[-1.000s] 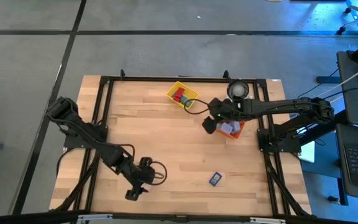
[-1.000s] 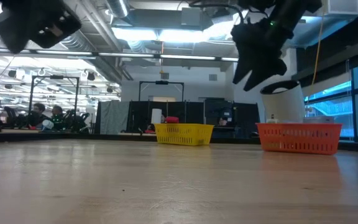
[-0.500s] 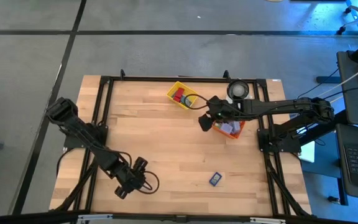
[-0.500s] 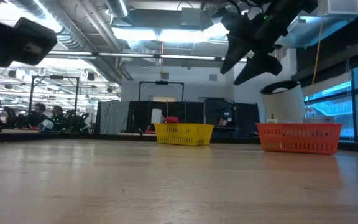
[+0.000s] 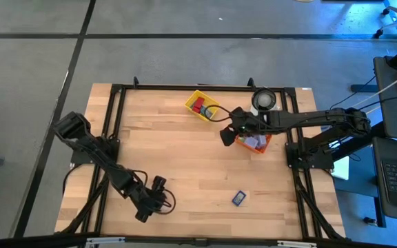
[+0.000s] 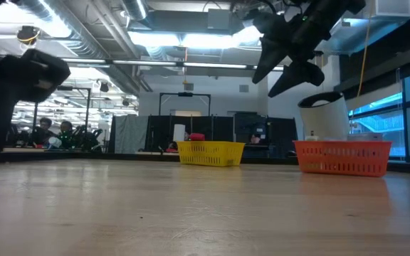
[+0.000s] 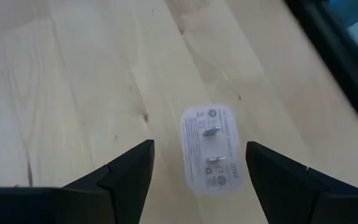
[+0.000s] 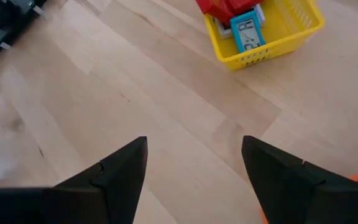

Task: Pick & Place Office items
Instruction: Put the pink charger adapter into the orange bin

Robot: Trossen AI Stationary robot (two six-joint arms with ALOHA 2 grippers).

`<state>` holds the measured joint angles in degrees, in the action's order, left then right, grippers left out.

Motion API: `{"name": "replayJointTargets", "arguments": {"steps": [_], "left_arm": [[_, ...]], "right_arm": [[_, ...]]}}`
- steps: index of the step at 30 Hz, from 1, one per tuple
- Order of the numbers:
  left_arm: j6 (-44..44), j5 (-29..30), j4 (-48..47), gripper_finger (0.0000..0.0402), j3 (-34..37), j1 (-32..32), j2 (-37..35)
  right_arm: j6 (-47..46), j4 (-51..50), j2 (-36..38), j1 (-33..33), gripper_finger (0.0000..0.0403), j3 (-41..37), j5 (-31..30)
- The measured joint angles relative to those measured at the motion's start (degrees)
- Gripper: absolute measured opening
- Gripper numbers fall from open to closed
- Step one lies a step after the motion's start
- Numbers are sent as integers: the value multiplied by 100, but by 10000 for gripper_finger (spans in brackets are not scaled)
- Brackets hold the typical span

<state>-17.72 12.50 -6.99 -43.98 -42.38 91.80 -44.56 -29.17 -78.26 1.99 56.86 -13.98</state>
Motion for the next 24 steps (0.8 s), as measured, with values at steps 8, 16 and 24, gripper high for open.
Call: {"name": "replayJointTargets", "arguments": {"steps": [8,16,24], "left_arm": [[-483,312,190,233,2,-4,418],[-871,294,283,124,-14,37,307],[-770,756,255,115,-339,397,-60]], "right_arm": [[109,-16,0,-154,265,0,2],[170,-20,0,-302,265,0,5],[151,-3,0,-362,265,0,8]]}}
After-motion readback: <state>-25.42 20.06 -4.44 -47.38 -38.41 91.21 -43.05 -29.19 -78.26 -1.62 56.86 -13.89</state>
